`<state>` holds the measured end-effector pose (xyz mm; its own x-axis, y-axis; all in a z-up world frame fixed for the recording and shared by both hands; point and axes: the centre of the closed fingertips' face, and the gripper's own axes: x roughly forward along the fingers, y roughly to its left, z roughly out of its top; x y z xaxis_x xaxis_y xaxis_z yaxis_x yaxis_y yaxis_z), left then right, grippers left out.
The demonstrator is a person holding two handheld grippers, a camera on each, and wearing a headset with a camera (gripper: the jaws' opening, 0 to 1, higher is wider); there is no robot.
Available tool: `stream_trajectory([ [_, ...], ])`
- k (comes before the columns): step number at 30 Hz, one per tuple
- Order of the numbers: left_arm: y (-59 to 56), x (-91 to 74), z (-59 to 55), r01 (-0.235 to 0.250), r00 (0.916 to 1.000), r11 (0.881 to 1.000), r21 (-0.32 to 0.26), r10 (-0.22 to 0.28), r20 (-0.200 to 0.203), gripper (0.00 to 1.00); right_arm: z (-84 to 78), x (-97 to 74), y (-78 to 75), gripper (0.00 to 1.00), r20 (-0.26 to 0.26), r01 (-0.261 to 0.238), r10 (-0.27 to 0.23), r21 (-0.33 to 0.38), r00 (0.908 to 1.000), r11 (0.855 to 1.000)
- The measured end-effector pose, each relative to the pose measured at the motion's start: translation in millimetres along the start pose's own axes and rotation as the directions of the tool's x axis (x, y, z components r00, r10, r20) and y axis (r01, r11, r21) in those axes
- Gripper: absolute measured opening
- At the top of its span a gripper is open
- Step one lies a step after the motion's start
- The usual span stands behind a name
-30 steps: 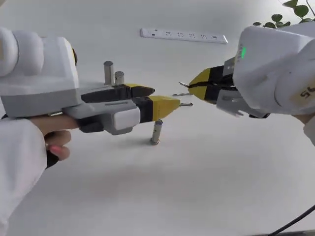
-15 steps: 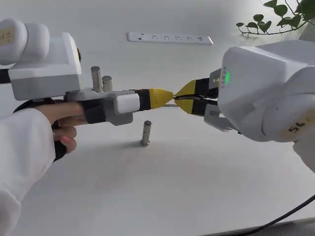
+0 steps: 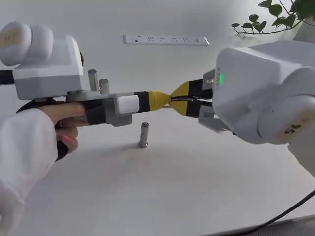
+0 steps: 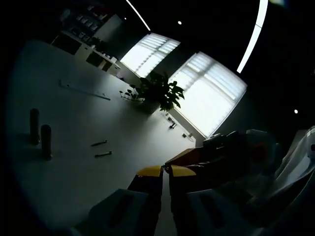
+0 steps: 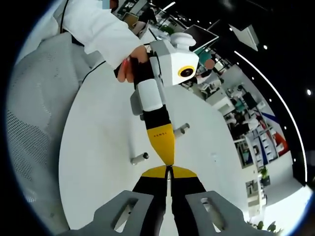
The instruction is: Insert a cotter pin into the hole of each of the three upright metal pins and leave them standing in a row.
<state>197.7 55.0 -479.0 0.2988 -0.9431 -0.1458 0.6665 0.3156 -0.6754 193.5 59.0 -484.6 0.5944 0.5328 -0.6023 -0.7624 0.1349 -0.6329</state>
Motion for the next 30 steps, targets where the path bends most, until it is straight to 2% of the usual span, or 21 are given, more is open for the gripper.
stream_trajectory([
  [4, -1.0, -0.8, -1.2, 0.008, 0.9999, 1.0, -0.014, -0.008, -0.007, 0.01, 1.3, -0.7, 1.1, 0.0, 0.004, -0.005, 0.005, 0.001, 1.0, 1.0],
  [6, 0.0, -1.5, -2.2, 0.009, 0.9999, 0.999, -0.039, -0.009, -0.013, 0.01, 1.0, -0.6, 2.0, 0.0, 0.007, -0.006, 0.006, 0.005, 1.0, 1.0],
  [11, 1.1, -1.7, -4.1, -0.005, 0.9997, 0.998, -0.058, 0.004, -0.024, 0.0, -0.4, -0.7, 3.6, 0.0, 0.0, -0.008, 0.008, -0.002, 1.0, 1.0],
  [22, 0.8, -3.9, -6.0, -0.01, 0.9993, 0.999, -0.036, 0.008, -0.037, 0.0, 1.5, -0.1, 5.6, 0.0, 0.007, -0.032, 0.032, -0.028, 0.9995, 0.999],
  [28, 0.8, -5.4, -4.2, -0.011, 0.9995, 0.999, -0.036, 0.009, -0.031, 0.0, 3.6, 1.0, 5.0, 0.0, 0.019, -0.018, 0.02, -0.072, 0.9996, 0.997],
  [30, -0.3, -4.9, -4.6, -0.004, 0.9994, 0.999, -0.034, 0.003, -0.033, 0.0, 1.3, 2.6, 5.3, 0.0, 0.012, -0.019, 0.02, -0.068, 0.9997, 0.998],
])
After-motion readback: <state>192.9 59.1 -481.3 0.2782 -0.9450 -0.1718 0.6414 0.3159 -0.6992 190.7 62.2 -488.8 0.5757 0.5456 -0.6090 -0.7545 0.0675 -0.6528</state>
